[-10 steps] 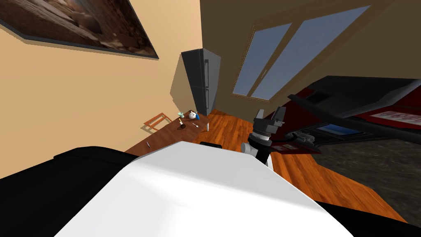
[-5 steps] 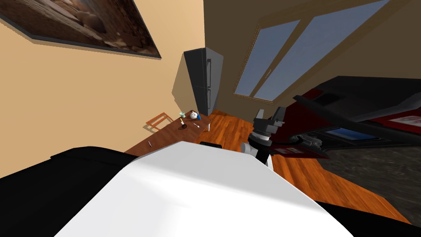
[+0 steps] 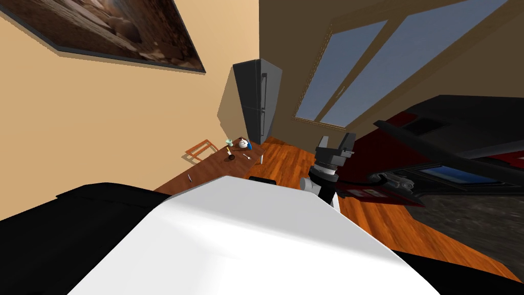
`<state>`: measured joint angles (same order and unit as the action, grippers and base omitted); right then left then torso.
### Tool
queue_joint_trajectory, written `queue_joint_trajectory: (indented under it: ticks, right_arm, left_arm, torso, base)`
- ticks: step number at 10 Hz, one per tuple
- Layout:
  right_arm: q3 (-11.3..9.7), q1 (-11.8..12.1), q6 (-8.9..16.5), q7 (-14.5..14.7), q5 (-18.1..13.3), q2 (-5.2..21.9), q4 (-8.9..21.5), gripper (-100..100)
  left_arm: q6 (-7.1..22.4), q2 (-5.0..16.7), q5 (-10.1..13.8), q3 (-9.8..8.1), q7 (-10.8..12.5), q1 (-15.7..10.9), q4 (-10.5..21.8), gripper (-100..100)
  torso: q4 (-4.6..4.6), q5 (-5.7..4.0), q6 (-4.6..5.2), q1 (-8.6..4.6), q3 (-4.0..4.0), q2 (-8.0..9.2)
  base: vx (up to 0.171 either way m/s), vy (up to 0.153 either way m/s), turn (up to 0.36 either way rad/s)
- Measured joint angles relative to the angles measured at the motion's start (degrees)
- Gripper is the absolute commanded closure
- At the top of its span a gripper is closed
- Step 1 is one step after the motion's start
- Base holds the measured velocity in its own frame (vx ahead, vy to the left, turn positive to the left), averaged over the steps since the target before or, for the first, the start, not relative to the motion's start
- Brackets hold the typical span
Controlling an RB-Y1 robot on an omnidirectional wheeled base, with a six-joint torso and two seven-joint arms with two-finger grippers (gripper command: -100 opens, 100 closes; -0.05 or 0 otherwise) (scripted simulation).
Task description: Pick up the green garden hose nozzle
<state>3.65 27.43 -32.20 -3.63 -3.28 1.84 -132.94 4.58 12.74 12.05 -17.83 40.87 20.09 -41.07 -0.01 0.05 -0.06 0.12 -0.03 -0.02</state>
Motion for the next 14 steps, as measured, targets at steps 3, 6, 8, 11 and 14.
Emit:
queue_joint_trajectory:
  ticks: [3, 6, 8, 11, 14]
  right_arm:
    - [0.0, 0.0, 0.0, 0.0, 0.0, 0.0, 0.0, 0]
    - [0.0, 0.0, 0.0, 0.0, 0.0, 0.0, 0.0, 0]
    - [0.0, 0.0, 0.0, 0.0, 0.0, 0.0, 0.0, 0]
    - [0.0, 0.0, 0.0, 0.0, 0.0, 0.0, 0.0, 0]
    - [0.0, 0.0, 0.0, 0.0, 0.0, 0.0, 0.0, 0]
  left_arm:
    - [-0.1, 0.0, 0.0, 0.05, -0.1, 0.0, 0.1, 100]
    - [-0.1, 0.0, 0.0, 0.04, -0.2, 0.0, 0.2, 0]
    - [0.5, 0.6, 0.3, 0.42, 0.5, 0.6, -0.7, 100]
    - [2.4, 1.6, 0.9, 1.02, 2.5, 2.3, -3.7, 100]
    - [4.4, 2.5, 1.2, 1.37, 4.0, 3.8, -6.5, 100]
  torso:
    - [0.05, 0.03, 0.0, 0.09, 0.06, 0.09]
    - [0.08, 0.05, -0.01, 0.1, 0.11, 0.14]
    - [0.11, -0.01, 0.03, -0.05, 0.15, 0.21]
    - [0.1, -0.07, -0.02, -0.16, 0.18, 0.28]
    - [0.09, -0.1, -0.01, -0.2, 0.16, 0.24]
  base:
    - [0.0, 0.0, 0.0]
    - [0.0, 0.0, 0.0]
    - [-0.032, -0.051, -0.114]
    - [-0.031, -0.043, -0.052]
    - [-0.023, -0.04, -0.055]
